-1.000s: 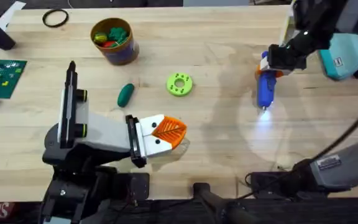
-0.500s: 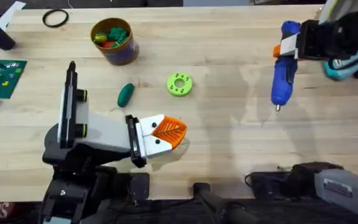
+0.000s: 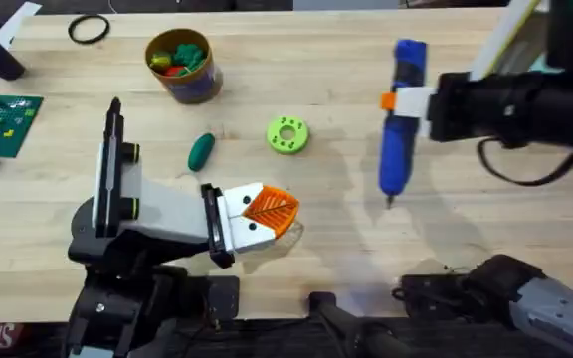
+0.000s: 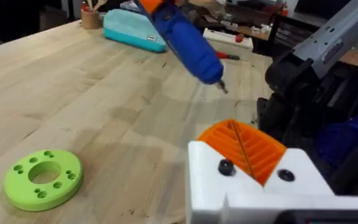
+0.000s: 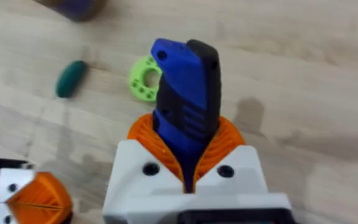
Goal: Pick up the gripper from the table and insert it into the empty holder that is missing its gripper. Then pick up a screw, insert it into the mounting hole, and use the screwdriver to tighten it. Finally, clean up the table by picking up the vegetable and placing it into the bucket.
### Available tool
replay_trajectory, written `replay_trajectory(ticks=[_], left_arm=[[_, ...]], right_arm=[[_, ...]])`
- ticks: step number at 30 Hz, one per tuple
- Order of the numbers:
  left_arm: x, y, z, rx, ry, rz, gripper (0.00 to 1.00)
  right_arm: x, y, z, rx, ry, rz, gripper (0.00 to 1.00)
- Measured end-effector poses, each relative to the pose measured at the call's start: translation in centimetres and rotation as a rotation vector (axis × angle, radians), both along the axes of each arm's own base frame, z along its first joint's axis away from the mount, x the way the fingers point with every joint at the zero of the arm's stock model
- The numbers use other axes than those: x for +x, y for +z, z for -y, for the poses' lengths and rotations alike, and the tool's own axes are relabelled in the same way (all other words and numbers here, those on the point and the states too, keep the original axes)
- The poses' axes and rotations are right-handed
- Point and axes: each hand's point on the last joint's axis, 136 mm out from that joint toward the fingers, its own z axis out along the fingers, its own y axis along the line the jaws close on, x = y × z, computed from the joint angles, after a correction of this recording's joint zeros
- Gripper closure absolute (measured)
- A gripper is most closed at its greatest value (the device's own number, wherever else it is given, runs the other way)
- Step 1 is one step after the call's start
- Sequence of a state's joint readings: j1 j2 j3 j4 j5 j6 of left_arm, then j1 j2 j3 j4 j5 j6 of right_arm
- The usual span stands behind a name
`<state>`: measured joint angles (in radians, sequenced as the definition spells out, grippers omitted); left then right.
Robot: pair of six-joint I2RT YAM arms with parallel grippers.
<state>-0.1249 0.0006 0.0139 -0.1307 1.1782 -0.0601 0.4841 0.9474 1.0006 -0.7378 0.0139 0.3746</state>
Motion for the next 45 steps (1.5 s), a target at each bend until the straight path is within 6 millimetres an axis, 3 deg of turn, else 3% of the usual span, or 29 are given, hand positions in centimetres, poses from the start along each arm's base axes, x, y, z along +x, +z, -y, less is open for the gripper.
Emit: replay_trajectory(ticks=[4, 5, 9, 14, 19, 29, 36, 45], left_arm=[[0.0, 0.0, 0.0, 0.0, 0.0, 0.0, 0.992], [0.0, 0.0, 0.0, 0.0, 0.0, 0.0, 0.992], [0.0, 0.0, 0.0, 0.0, 0.0, 0.0, 0.992], [0.0, 0.0, 0.0, 0.0, -0.002, -0.001, 0.992], [-0.1, 0.0, 0.0, 0.0, -0.004, -0.001, 0.992], [-0.2, 0.0, 0.1, -0.001, -0.012, -0.004, 0.992], [-0.3, 0.0, 0.1, -0.002, -0.018, -0.004, 0.992], [-0.4, 0.0, 0.1, -0.002, -0.023, -0.005, 0.992]], right_arm=[[0.2, 1.8, -3.5, 0.086, 0.112, 0.104, 0.973], [0.3, 3.8, -5.7, 0.143, 0.205, 0.187, 0.973], [-0.6, 8.2, -9.6, 0.242, 0.401, 0.369, 0.973], [-2.4, 12.8, -12.2, 0.339, 0.602, 0.562, 0.973], [-5.8, 16.0, -14.0, 0.441, 0.832, 0.693, 0.973], [-10.8, 18.1, -15.8, 0.551, 1.056, 0.76, 0.973], [-11.0, 19.5, -16.0, 0.644, 1.038, 0.914, 0.973], [-11.0, 18.2, -17.2, 0.706, 1.047, 0.928, 0.973]])
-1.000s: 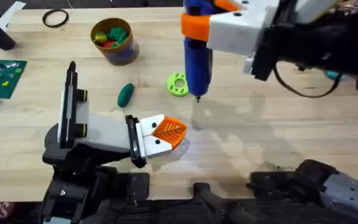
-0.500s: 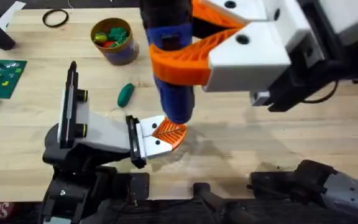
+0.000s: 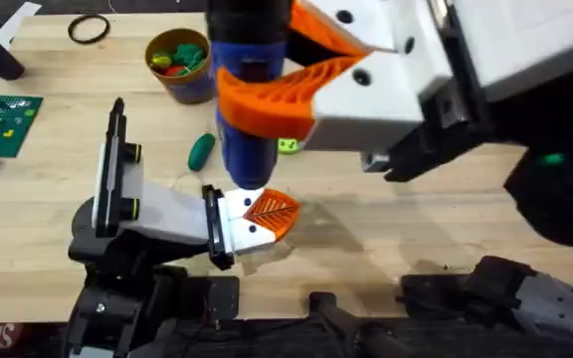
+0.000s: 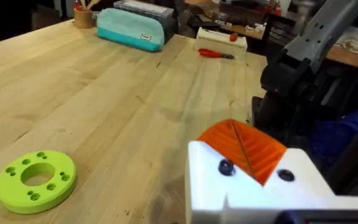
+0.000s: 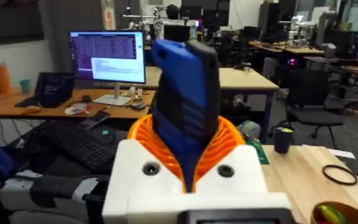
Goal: Pick up the gripper from the table and insert it into the empty holder that is missing its gripper. Then pick up a screw, insert it into the mounting hole, and use the screwdriver to tighten it. Finally, clean up the table by picking up the vegetable and placing it into the bucket.
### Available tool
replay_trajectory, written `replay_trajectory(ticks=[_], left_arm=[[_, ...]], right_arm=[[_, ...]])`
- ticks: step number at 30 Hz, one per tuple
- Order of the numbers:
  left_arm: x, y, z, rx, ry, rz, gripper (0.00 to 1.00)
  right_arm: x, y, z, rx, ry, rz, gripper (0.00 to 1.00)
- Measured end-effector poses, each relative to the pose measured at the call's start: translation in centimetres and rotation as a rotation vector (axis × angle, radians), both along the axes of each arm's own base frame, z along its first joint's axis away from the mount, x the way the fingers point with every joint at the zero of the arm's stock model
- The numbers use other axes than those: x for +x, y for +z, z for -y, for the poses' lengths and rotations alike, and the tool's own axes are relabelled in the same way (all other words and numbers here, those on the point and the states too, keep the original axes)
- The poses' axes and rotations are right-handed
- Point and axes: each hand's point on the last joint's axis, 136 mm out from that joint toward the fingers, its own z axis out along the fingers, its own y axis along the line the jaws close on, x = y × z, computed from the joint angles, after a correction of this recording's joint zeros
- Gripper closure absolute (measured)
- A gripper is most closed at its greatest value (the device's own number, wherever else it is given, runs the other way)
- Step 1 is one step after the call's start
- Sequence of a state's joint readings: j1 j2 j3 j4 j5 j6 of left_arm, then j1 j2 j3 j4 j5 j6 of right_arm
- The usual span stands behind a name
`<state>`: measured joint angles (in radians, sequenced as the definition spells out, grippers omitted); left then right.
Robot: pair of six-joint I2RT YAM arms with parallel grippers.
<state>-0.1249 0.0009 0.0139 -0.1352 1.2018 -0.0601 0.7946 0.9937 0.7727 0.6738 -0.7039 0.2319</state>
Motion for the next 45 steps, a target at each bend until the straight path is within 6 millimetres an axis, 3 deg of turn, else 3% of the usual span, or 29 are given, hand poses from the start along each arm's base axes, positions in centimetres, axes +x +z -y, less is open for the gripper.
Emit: replay_trajectory(ticks=[11, 24, 45], left_arm=[[0.0, 0.0, 0.0, 0.0, -0.001, 0.0, 0.992], [-0.1, 0.0, 0.0, 0.0, -0.003, 0.0, 0.992], [-0.1, 0.0, 0.0, 0.0, -0.003, 0.0, 0.992]], right_arm=[[0.5, -2.1, -1.9, -0.045, 0.017, 0.007, 0.973], [0.1, -2.3, -2.0, -0.054, 0.024, 0.087, 0.973], [0.2, -3.7, -2.4, -0.102, 0.033, 0.046, 0.973]])
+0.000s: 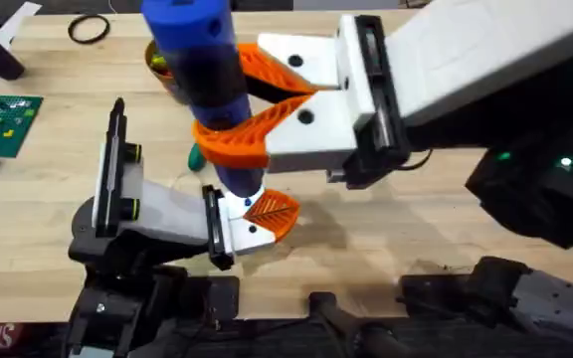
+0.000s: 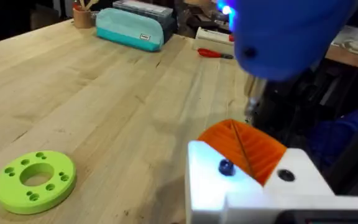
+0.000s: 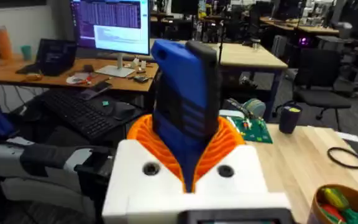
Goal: Pick up the gripper from the table and insert it into the empty holder that is missing its gripper. Then pick up a screw, insert it into the mounting hole, and use the screwdriver to tighten it. Finally, clean up the table by picking up the vegetable and placing it into the bucket.
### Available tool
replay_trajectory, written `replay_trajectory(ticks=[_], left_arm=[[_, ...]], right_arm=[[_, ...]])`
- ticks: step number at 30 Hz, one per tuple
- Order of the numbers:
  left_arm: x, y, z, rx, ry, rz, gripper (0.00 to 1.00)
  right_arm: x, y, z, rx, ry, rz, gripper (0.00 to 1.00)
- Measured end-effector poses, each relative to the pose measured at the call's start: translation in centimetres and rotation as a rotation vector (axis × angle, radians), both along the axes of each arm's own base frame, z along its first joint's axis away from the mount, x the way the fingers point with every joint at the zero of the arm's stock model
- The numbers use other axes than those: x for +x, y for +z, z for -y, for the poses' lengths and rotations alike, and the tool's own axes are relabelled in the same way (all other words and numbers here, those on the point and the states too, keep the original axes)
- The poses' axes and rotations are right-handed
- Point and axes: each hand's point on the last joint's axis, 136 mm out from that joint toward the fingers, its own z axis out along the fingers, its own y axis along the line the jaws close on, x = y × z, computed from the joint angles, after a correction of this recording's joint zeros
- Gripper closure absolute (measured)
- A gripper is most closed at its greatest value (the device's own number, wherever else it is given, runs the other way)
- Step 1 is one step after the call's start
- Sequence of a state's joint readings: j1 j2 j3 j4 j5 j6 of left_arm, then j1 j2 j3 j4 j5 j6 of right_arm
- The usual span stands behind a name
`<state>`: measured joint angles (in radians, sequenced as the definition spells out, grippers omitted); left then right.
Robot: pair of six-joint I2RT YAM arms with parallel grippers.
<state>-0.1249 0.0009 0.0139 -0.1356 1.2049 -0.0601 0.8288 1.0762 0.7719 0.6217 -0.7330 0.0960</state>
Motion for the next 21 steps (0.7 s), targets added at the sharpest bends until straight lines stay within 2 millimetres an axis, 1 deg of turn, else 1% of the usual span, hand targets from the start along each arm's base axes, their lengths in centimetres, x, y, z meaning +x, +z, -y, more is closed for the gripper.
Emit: replay_trajectory(ticks=[10, 17, 21], left_arm=[[0.0, 0.0, 0.0, 0.0, 0.0, 0.0, 0.992], [0.0, 0.0, 0.0, 0.0, 0.0, 0.0, 0.992], [0.0, 0.0, 0.0, 0.0, 0.0, 0.0, 0.992]], right_arm=[[1.1, -1.4, -1.3, -0.013, 0.005, -0.026, 0.973], [1.2, -1.6, -1.4, -0.02, 0.006, -0.037, 0.973], [1.3, -2.2, -1.5, -0.04, 0.006, -0.059, 0.973]])
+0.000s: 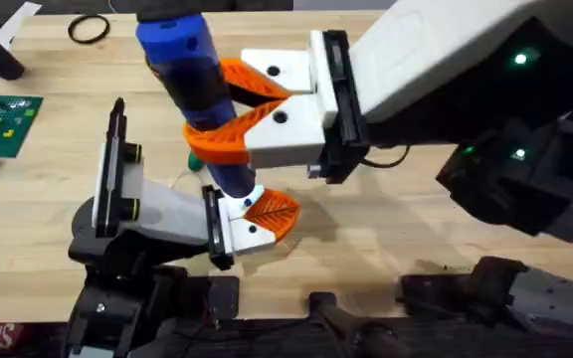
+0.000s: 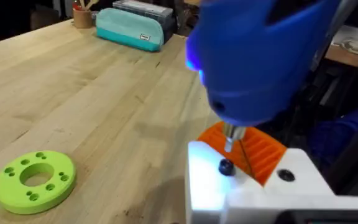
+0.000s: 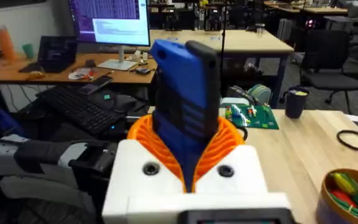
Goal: Pick up the gripper from the table and insert it into the empty holder that is missing its gripper. Then pick up a screw, insert it into the mounting hole, and use the screwdriver to tighten it. Finally, clean up the table by picking up the vegetable and placing it into the bucket.
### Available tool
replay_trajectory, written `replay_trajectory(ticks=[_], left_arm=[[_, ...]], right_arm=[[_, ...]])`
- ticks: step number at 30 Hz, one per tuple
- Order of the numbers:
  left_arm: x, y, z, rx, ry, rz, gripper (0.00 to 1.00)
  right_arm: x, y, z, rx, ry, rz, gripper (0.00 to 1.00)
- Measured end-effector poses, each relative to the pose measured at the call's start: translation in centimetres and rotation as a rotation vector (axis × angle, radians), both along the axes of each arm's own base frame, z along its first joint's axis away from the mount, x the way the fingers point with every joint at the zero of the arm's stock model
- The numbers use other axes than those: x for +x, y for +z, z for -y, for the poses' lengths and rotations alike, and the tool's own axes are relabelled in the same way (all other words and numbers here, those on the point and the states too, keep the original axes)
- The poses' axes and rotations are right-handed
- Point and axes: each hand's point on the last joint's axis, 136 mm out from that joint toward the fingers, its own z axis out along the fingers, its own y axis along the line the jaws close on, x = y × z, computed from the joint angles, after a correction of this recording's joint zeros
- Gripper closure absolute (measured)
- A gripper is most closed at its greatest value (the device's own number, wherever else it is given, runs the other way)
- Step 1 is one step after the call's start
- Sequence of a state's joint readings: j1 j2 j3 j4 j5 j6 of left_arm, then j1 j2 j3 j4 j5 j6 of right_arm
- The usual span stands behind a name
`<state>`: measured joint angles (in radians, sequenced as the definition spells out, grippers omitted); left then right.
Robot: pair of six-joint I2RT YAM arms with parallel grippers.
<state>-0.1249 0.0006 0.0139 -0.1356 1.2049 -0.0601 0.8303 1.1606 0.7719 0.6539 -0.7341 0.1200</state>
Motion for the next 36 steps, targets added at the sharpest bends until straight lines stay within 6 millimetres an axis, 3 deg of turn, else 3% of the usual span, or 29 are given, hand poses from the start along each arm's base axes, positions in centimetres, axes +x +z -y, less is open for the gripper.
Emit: replay_trajectory(ticks=[36], left_arm=[[0.0, 0.0, 0.0, 0.0, 0.0, -0.001, 0.992]], right_arm=[[0.6, -1.5, -0.6, -0.038, 0.0, -0.038, 0.973]])
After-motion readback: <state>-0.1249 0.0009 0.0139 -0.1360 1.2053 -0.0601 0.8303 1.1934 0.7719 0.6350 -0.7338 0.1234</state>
